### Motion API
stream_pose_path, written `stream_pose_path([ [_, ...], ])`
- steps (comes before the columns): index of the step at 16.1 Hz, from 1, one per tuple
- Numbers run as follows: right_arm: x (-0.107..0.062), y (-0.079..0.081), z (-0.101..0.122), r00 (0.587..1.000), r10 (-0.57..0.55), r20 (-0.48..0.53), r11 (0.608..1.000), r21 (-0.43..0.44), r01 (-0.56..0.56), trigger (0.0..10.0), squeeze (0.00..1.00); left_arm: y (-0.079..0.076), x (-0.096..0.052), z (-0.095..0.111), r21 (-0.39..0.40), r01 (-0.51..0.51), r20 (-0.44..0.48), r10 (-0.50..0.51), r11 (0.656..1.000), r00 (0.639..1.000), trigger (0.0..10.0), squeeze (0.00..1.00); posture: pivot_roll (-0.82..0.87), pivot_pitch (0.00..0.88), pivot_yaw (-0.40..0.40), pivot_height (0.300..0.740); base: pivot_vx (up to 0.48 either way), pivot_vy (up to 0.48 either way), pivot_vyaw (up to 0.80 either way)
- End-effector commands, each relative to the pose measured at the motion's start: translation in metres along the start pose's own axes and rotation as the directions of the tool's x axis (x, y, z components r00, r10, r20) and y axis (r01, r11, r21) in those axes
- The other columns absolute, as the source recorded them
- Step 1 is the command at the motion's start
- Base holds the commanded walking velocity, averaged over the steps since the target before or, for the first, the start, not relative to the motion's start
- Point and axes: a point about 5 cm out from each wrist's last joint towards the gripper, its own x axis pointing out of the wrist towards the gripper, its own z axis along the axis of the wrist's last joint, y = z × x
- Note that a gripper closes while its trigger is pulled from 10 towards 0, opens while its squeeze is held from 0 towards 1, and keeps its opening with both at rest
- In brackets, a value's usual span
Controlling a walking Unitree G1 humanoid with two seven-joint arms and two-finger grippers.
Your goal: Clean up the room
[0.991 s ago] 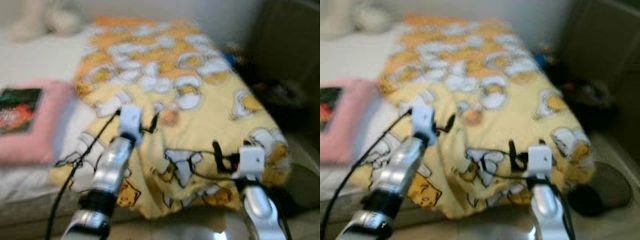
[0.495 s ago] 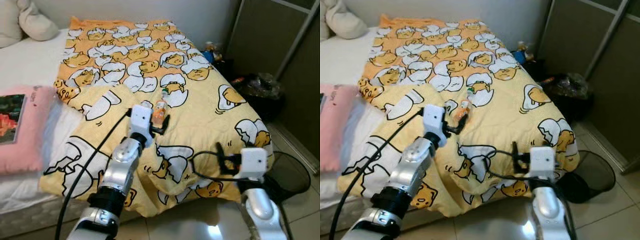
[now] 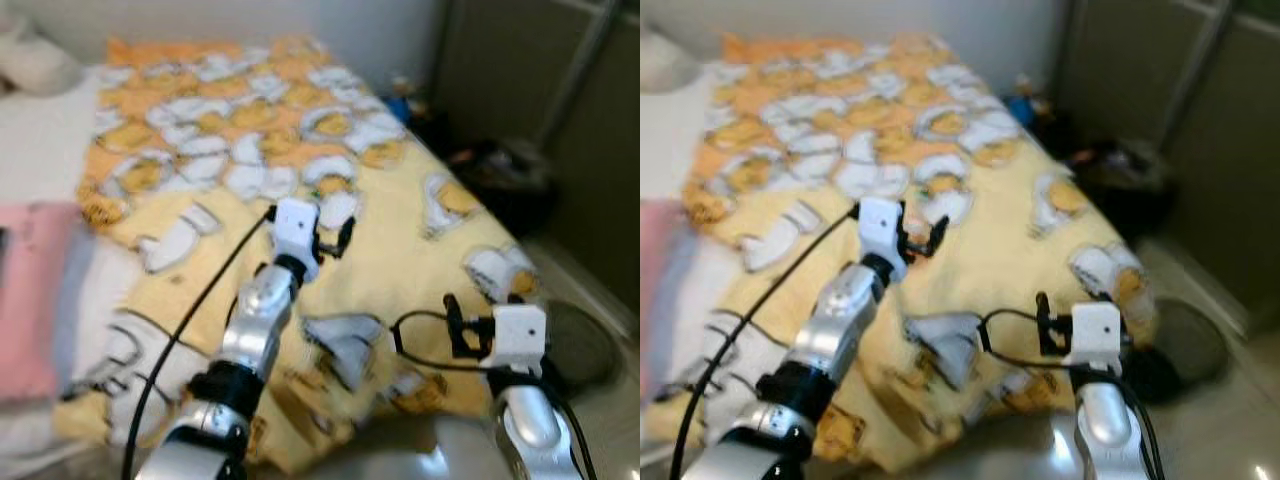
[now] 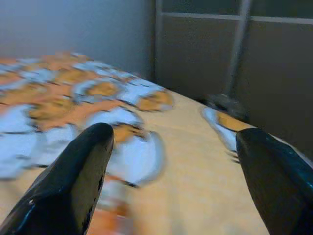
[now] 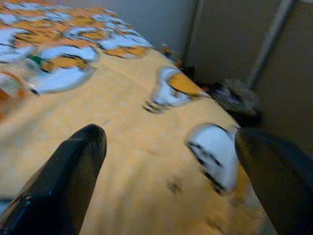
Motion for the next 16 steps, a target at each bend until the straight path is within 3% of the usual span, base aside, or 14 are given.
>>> stream_pose_path([
  [1,0.000,0.005,0.005,1.000,0.014,0.027,1.000,0.010,-0.015,10.0,0.00,0.009,0.001,0.000,0.011,-0.038,-0.007,0.038,0.999,0.999,10.0,0.00,-0.09,0.000,0.049,0.740,0.480,0.000,0.00],
  [3,-0.002,0.004,0.005,1.000,0.011,0.023,1.000,0.010,-0.011,10.0,0.00,0.008,0.006,0.002,0.018,-0.043,-0.013,0.043,0.999,0.999,10.0,0.00,-0.10,0.000,0.050,0.740,0.480,0.000,0.00],
  [7,-0.012,0.005,0.004,1.000,0.014,0.012,1.000,0.008,-0.014,10.0,0.00,-0.022,0.037,0.005,0.037,0.063,-0.167,-0.056,0.997,0.984,10.0,0.00,-0.14,0.000,0.048,0.740,0.120,0.000,0.00],
  [9,-0.025,0.006,0.000,1.000,0.008,-0.018,1.000,0.008,-0.008,10.0,0.00,-0.039,0.046,0.002,0.035,0.088,-0.254,-0.077,0.995,0.964,10.0,0.00,-0.17,0.000,0.053,0.740,0.000,0.000,0.00],
  [12,-0.055,0.005,-0.006,0.997,-0.015,-0.078,1.000,0.006,0.016,10.0,0.00,-0.053,0.045,-0.010,0.017,0.047,-0.339,-0.038,0.999,0.940,10.0,0.00,-0.25,0.008,0.069,0.740,0.000,0.000,0.00],
  [16,-0.116,-0.002,-0.003,0.980,-0.067,-0.186,0.998,-0.009,0.067,10.0,0.00,-0.047,0.041,-0.020,0.044,-0.056,-0.384,0.069,0.997,0.921,10.0,0.00,-0.35,0.161,0.063,0.740,0.000,0.000,0.00],
])
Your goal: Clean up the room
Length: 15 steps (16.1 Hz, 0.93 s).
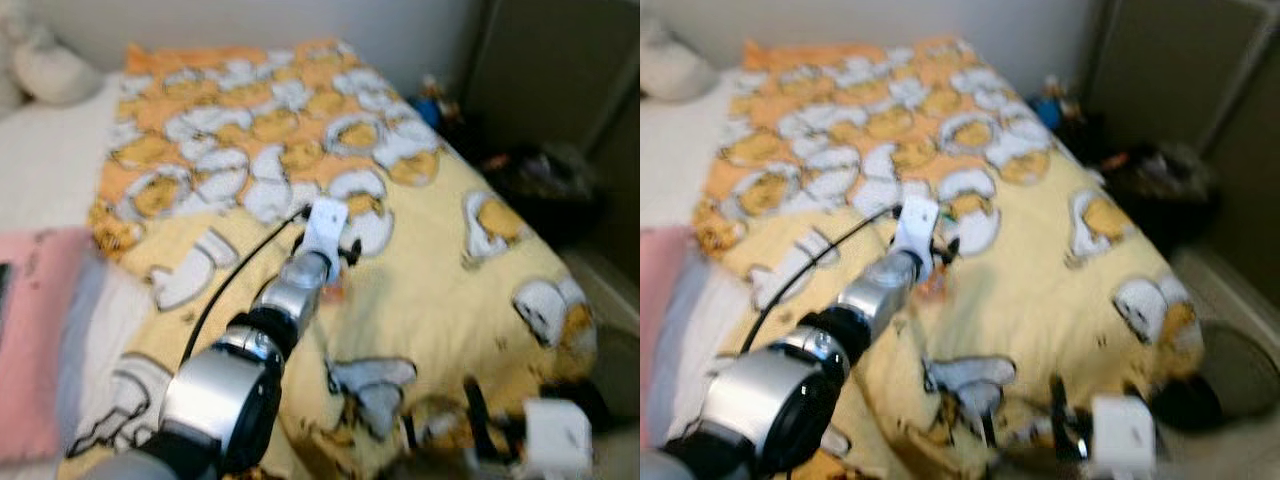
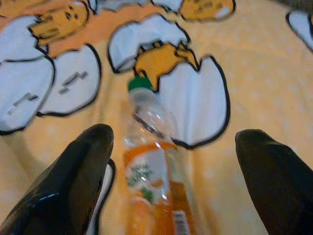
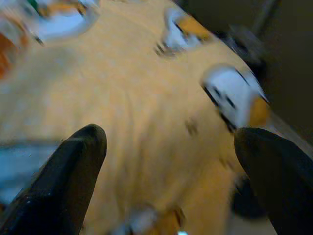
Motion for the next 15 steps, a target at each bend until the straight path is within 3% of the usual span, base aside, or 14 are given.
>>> stream_pose_path([
  [1,-0.012,0.002,0.006,1.000,0.015,0.000,1.000,-0.004,-0.015,10.0,0.00,-0.015,0.000,0.004,0.003,-0.012,0.007,0.012,1.000,1.000,10.0,0.00,-0.37,0.189,0.055,0.740,0.000,0.000,0.00],
  [3,-0.031,-0.002,0.006,0.999,0.020,-0.046,1.000,-0.016,-0.021,10.0,0.00,-0.008,0.000,0.000,0.032,-0.069,0.005,0.069,0.997,0.998,10.0,0.00,-0.38,0.231,0.036,0.740,0.000,0.000,0.00],
  [5,-0.047,-0.002,0.013,0.997,0.036,-0.066,0.998,-0.041,-0.039,10.0,0.00,0.005,-0.001,-0.004,0.120,-0.167,0.014,0.167,0.979,0.986,10.0,0.00,-0.42,0.269,0.014,0.740,0.000,0.000,0.00],
  [7,-0.060,-0.001,0.016,0.994,0.047,-0.094,0.997,-0.052,-0.052,10.0,0.00,0.032,-0.004,-0.001,0.177,-0.342,0.067,0.335,0.923,0.940,10.0,0.00,-0.43,0.291,0.003,0.740,0.000,0.000,0.00],
  [9,-0.069,-0.001,0.014,0.991,0.047,-0.129,0.997,-0.051,-0.054,10.0,0.00,0.054,-0.006,0.007,0.183,-0.456,0.124,0.440,0.871,0.890,10.0,0.00,-0.43,0.308,0.000,0.740,0.000,0.000,0.00],
  [11,-0.070,0.002,0.013,0.989,0.056,-0.140,0.997,-0.046,-0.063,10.0,0.00,0.062,-0.008,0.004,0.199,-0.486,0.123,0.470,0.851,0.874,10.0,0.00,-0.42,0.308,0.005,0.740,0.000,0.000,0.00],
  [14,-0.065,0.005,0.012,0.988,0.067,-0.139,0.996,-0.044,-0.074,10.0,0.00,0.062,-0.010,-0.020,0.213,-0.423,-0.007,0.434,0.881,0.901,10.0,0.00,-0.40,0.306,0.010,0.740,0.000,0.000,0.00],
  [15,-0.062,0.005,0.013,0.989,0.069,-0.134,0.996,-0.044,-0.076,10.0,0.00,0.060,-0.011,-0.031,0.185,-0.387,-0.076,0.405,0.904,0.911,4.9,0.00,-0.40,0.305,0.009,0.740,0.000,0.000,0.00],
])
